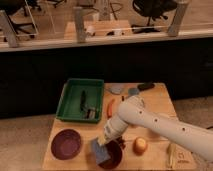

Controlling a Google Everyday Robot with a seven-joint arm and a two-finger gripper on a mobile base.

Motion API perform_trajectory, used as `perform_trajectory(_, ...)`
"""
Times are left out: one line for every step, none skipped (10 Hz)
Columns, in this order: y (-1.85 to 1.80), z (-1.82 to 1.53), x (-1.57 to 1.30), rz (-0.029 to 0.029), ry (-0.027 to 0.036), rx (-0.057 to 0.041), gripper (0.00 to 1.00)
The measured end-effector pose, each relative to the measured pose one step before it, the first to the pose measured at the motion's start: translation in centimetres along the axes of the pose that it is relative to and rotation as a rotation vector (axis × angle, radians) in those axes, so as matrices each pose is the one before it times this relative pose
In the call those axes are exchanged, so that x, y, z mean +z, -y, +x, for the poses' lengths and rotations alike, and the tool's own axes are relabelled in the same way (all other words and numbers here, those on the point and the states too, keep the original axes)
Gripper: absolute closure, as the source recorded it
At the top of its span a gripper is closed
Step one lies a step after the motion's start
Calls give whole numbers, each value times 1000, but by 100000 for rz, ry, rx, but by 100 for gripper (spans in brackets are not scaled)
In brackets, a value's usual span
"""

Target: Wipe red bowl with sponge

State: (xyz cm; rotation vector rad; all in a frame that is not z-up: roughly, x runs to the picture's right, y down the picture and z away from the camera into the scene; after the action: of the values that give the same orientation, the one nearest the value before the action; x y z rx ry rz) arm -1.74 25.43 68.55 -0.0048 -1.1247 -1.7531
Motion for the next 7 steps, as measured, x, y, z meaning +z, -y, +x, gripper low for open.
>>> perform_trajectory(539, -216, 574, 419, 1270, -1513, 82)
perform_trajectory(155, -220, 277, 237, 628, -408, 82)
perform_trajectory(120, -530, 239, 321, 686, -574, 82)
perform_trajectory(-68, -432, -62, 216, -6, -1, 82)
perform_trajectory(-332, -578, -296, 100, -435, 459, 82)
perform_trajectory(-502, -621, -351, 365, -792, 1145, 82)
perform_trajectory(-470, -440, -188, 223, -454, 1040, 82)
